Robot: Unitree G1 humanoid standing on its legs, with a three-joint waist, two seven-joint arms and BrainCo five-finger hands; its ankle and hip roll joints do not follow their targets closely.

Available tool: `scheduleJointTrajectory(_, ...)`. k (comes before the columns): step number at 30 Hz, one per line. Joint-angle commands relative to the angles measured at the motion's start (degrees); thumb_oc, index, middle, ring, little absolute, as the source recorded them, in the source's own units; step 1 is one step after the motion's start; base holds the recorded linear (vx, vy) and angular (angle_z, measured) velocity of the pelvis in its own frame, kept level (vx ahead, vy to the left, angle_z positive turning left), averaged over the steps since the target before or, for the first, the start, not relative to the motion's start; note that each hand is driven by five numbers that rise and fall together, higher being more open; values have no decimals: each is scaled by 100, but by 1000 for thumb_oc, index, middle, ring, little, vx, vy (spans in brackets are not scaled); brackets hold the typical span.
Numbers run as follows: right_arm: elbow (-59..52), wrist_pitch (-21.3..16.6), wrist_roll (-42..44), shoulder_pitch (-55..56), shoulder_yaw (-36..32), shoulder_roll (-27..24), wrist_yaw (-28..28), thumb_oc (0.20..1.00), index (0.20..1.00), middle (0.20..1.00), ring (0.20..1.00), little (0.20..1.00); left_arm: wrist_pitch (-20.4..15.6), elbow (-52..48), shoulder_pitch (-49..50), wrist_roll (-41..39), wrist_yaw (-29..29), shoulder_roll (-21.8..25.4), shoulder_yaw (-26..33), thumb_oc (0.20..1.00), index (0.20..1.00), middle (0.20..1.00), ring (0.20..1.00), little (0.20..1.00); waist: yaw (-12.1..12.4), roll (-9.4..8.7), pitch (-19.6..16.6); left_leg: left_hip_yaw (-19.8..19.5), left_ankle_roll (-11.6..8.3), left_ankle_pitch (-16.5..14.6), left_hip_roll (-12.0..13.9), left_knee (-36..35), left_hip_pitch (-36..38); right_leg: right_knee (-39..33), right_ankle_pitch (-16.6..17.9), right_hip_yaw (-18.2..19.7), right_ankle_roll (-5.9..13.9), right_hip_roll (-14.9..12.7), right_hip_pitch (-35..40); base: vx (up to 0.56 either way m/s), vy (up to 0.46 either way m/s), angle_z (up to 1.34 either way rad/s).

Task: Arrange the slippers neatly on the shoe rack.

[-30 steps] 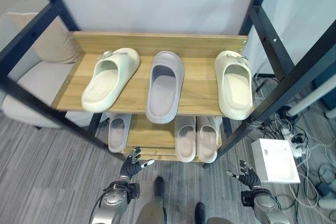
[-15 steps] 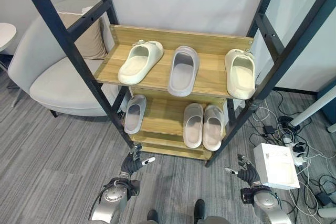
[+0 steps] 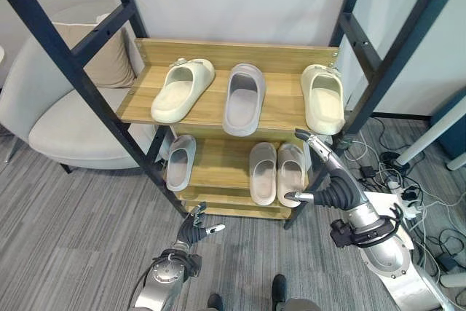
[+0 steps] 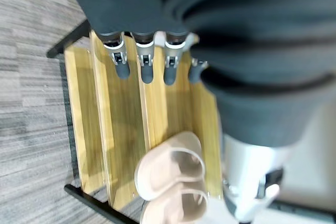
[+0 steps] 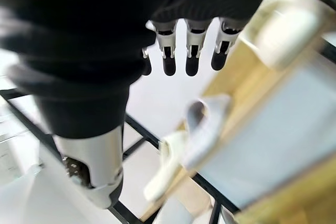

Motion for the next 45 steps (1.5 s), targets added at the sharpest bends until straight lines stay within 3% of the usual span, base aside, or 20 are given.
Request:
scheduleJointTrajectory(1,285,-189,-335,-899,-243,-80,-450,1000,1000,1000,1000,1000,-434,-103,-307,99,18,92,-64,1000,1000,1000,1000,1000,40,-113,-130,-342,-19,-213,162,11,-221,7,-855,21,471,-324,546,41,64,-17)
scheduleJointTrajectory(4,947,79,-686,-1865,-219,-73,-838,1000,1000,1000,1000,1000,-427,-165,-336,-32,-1,88,-155,1000,1000,1000,1000,1000,171,-146,-165,-391,-1,-225,146,11,-225,7,-843,-32,476,-344,564,31,53,-1)
scheduleJointTrajectory(6,1932,420,-830,-2925,-90,-37,-1213,1000,1000,1000,1000,1000,-422,-183,-297,-233,-37,145,-195,1000,1000,1000,1000,1000,401,-216,-154,-475,19,-220,101,11,-271,7,-823,-103,481,-369,567,15,56,6)
scheduleJointTrajectory(10,2758,559,-909,-3548,10,-165,-1409,1000,1000,1000,1000,1000,-438,-177,-179,-344,-105,200,-154,1000,1000,1000,1000,1000,601,-295,-97,-570,38,-213,47,11,-328,7,-812,-182,495,-389,562,5,41,26)
scheduleJointTrajectory(11,3312,696,-956,-3900,3,-353,-1538,1000,1000,1000,1000,1000,-455,-186,-12,-415,-166,248,-62,1000,1000,1000,1000,1000,797,-363,-65,-655,54,-213,-1,11,-382,7,-805,-252,512,-414,568,14,43,31)
scheduleJointTrajectory(15,3688,712,-887,-4122,23,-429,-1625,1000,1000,1000,1000,1000,-466,-236,95,-457,-207,299,-3,1000,1000,1000,1000,1000,913,-397,-26,-707,67,-209,-36,11,-424,7,-795,-319,536,-443,571,7,30,17)
scheduleJointTrajectory(18,4231,821,-925,-4403,-33,-710,-1711,1000,1000,1000,1000,1000,-481,-251,311,-510,-266,340,187,1000,1000,1000,1000,1000,1198,-480,61,-810,101,-214,-125,11,-521,7,-775,-458,600,-517,550,34,79,11)
scheduleJointTrajectory(26,5550,1017,-798,-5137,109,-904,-2071,1000,1000,1000,1000,1000,-504,-214,410,-603,-264,446,212,1000,1000,1000,1000,1000,1531,-568,243,-938,150,-220,-216,90,-750,7,-715,-604,671,-628,467,25,47,10)
scheduleJointTrajectory(38,7436,1201,-265,-6315,416,-835,-2518,1000,1000,1000,1000,1000,-557,-167,218,-783,-168,580,-1,1000,1000,1000,1000,1000,1790,-578,356,-1107,165,-225,-295,171,-1005,7,-638,-790,722,-706,374,3,17,7)
scheduleJointTrajectory(45,6741,1321,-460,-6130,136,-777,-2833,1000,1000,1000,1000,1000,-515,-118,88,-719,-49,501,38,1000,1000,1000,1000,1000,1696,-544,304,-1150,169,-248,-303,149,-957,7,-648,-799,711,-696,398,-1,-1,9)
